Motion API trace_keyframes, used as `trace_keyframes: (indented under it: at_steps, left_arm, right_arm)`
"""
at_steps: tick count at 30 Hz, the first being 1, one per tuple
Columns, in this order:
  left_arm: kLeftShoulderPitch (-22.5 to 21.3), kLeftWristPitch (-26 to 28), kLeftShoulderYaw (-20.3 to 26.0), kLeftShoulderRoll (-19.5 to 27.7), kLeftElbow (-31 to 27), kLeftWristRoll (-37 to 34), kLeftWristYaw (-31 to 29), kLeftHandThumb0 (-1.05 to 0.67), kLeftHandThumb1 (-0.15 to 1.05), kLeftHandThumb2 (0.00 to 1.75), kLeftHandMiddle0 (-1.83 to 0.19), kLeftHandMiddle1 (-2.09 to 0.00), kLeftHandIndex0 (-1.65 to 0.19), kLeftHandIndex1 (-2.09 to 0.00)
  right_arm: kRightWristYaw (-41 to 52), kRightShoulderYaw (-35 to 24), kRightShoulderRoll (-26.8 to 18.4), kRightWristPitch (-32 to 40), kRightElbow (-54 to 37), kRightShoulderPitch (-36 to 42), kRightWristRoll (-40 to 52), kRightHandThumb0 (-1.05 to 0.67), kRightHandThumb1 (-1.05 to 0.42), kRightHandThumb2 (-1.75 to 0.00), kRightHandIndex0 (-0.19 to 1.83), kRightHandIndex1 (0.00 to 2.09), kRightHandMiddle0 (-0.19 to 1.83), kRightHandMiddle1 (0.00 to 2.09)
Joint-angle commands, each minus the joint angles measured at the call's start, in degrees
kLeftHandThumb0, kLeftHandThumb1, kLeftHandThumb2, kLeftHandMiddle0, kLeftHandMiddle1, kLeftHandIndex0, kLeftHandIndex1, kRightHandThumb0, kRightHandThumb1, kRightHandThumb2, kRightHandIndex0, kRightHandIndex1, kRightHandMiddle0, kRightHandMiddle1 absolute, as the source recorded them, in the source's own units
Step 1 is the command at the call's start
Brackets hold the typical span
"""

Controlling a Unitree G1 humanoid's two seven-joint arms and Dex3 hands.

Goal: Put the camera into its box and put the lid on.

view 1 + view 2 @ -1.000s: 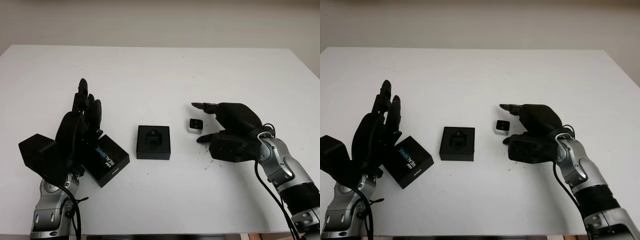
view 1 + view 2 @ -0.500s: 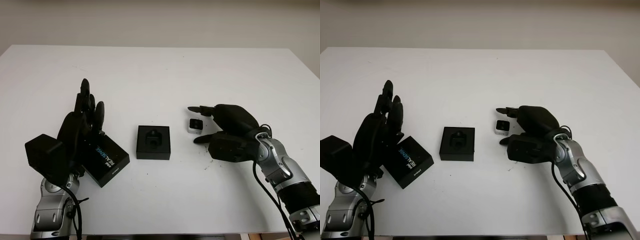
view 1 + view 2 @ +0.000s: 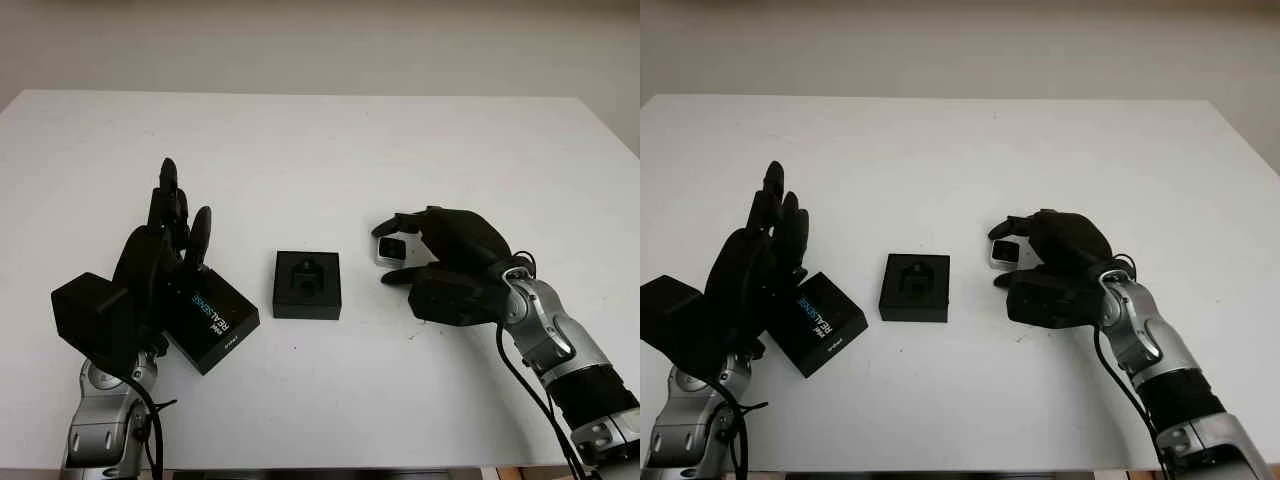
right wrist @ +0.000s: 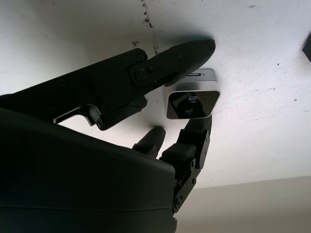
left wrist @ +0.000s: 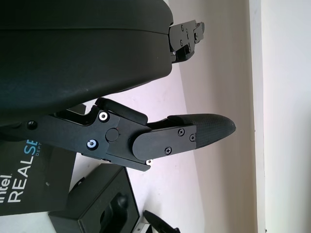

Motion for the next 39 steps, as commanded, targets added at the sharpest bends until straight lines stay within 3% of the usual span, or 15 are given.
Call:
trace_keyframes:
  at_steps: [1, 18, 23, 30, 39]
  left_arm:
    - [0.21, -0.65, 0.07, 0.46, -0.35, 0.16, -0.18, -0.71, 1.05, 0.55, 0.19, -0.01, 0.19, 0.00]
    - [0.40, -1.26, 0.36, 0.43, -0.24, 0.26, 0.07, -0.71, 1.05, 0.55, 0.19, -0.05, 0.19, -0.03]
    - [0.40, -1.43, 0.31, 0.51, -0.36, 0.55, 0.26, -0.71, 1.05, 0.56, 0.19, -0.04, 0.19, -0.01]
    - [0.09, -1.17, 0.24, 0.40, -0.40, 0.65, 0.53, -0.72, 1.05, 0.55, 0.19, -0.04, 0.19, -0.01]
    - [-0.41, -1.12, 0.19, 0.47, -0.01, 1.13, 0.92, -0.73, 1.05, 0.53, 0.18, -0.05, 0.19, -0.03]
  right_arm:
    - [-0.83, 0.91, -0.63, -0.70, 0.77, 0.75, -0.99, -0.56, -0.86, -0.06, 0.23, 1.13, 0.44, 0.77]
    - [-2.62, 1.85, -1.12, -1.29, 0.72, 0.70, -3.87, -0.55, -0.86, -0.05, 0.27, 1.07, 0.46, 0.73]
    - [-1.98, 2.09, -1.73, -1.00, -0.11, 0.66, -5.18, -0.57, -0.86, -0.05, 0.24, 1.08, 0.47, 0.63]
    - [-2.52, 2.26, -2.12, -1.10, -0.40, 0.48, -6.18, -0.59, -0.84, -0.05, 0.32, 0.93, 0.56, 0.46]
    - [-2.78, 2.66, -1.96, 0.31, -0.86, -0.01, -7.79, -0.60, -0.85, -0.06, 0.28, 1.05, 0.60, 0.44]
